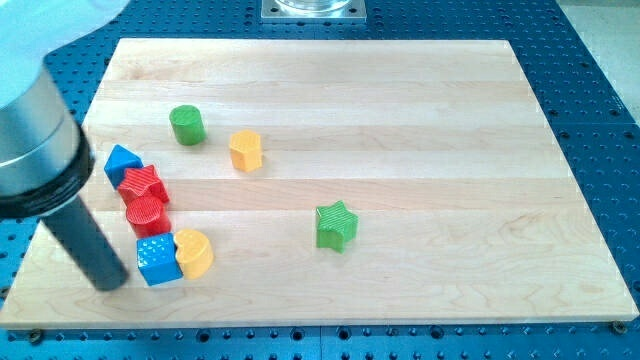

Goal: Push the cube below to the red circle

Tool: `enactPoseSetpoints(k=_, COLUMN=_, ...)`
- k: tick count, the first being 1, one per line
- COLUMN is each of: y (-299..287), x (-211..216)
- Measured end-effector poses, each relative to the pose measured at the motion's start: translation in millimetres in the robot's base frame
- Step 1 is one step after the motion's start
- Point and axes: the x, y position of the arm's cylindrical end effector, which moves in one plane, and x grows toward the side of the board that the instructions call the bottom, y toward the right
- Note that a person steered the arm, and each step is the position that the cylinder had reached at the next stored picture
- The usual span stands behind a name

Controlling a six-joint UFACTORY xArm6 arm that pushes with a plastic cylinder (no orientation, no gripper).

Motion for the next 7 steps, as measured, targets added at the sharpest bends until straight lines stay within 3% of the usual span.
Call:
enactPoseSetpoints(k=1, y=28.9, x=23.4)
enactPoseSetpoints(k=2, y=54.9, x=24.0)
enactPoseSetpoints(k=5, y=57.3, x=-9.7)
enactPoseSetpoints(k=7, y=102.4, x=4.5)
